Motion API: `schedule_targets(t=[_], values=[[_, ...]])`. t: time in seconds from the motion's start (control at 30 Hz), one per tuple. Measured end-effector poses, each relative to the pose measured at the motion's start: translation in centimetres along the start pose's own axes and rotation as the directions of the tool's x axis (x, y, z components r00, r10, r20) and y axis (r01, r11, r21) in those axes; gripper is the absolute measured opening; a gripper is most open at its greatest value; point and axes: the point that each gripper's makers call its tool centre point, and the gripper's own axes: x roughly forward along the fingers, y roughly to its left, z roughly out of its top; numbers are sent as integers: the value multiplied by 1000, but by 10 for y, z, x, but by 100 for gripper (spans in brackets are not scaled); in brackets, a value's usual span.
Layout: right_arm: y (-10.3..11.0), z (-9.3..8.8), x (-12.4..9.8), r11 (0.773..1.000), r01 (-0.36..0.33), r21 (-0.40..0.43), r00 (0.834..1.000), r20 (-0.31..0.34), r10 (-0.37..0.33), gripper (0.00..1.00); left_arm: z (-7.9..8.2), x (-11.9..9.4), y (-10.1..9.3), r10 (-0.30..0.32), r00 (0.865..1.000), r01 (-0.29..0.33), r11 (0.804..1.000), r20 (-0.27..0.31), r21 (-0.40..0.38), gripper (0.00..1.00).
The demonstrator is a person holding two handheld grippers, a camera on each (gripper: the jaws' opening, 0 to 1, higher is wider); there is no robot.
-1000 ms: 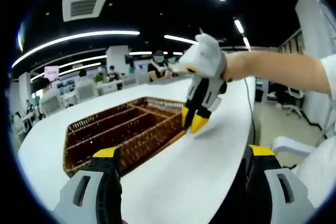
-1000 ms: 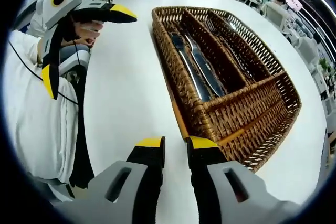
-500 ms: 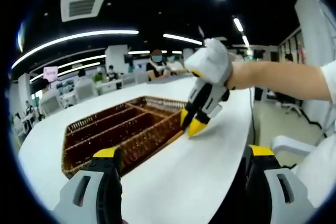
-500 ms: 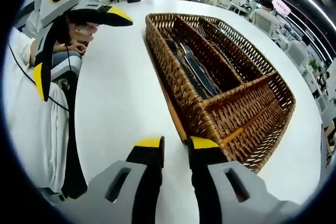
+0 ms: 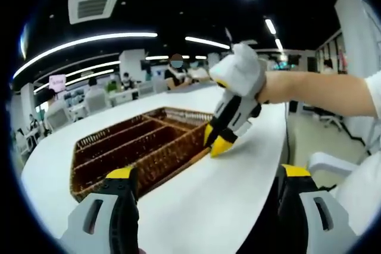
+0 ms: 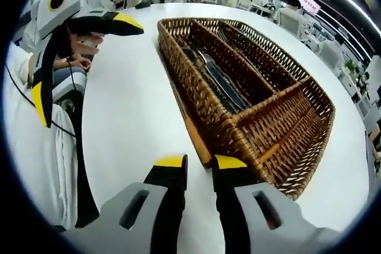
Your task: Arrange the knives, forks, and spoons in their matching storage slots by inserting each utensil handle-first until every utensil is classified and aligned in the correct compartment
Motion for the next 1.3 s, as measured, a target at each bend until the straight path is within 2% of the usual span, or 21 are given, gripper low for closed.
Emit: schedule_targets(t=[0.23,0.47,0.53,0.63,0.97,1.1,1.3], values=[[4,0,1,1000,-28,0,999,-23,28,13,-1,-2,1,2,1000,-2,1000,0,-2,98],[15,2,2,995,-104,6,991,-80,104,13,-4,-2,2,3,1000,-3,1000,-6,-4,98],[23,1,1,987,-159,-1,979,-129,158,13,-5,-2,2,3,1000,-3,1000,-6,-5,98],[25,3,2,983,-175,-54,972,-166,164,14,-5,-2,3,3,1000,-3,1000,-8,-7,98],[32,12,9,966,-255,-41,934,-270,235,15,-6,-3,6,7,1000,-7,1000,-6,-11,98],[30,13,11,963,-261,-65,914,-338,225,13,-8,-3,7,8,1000,-8,1000,-10,-13,97],[30,12,10,954,-288,-82,889,-393,235,13,-10,-4,9,12,1000,-12,1000,-11,-20,97]])
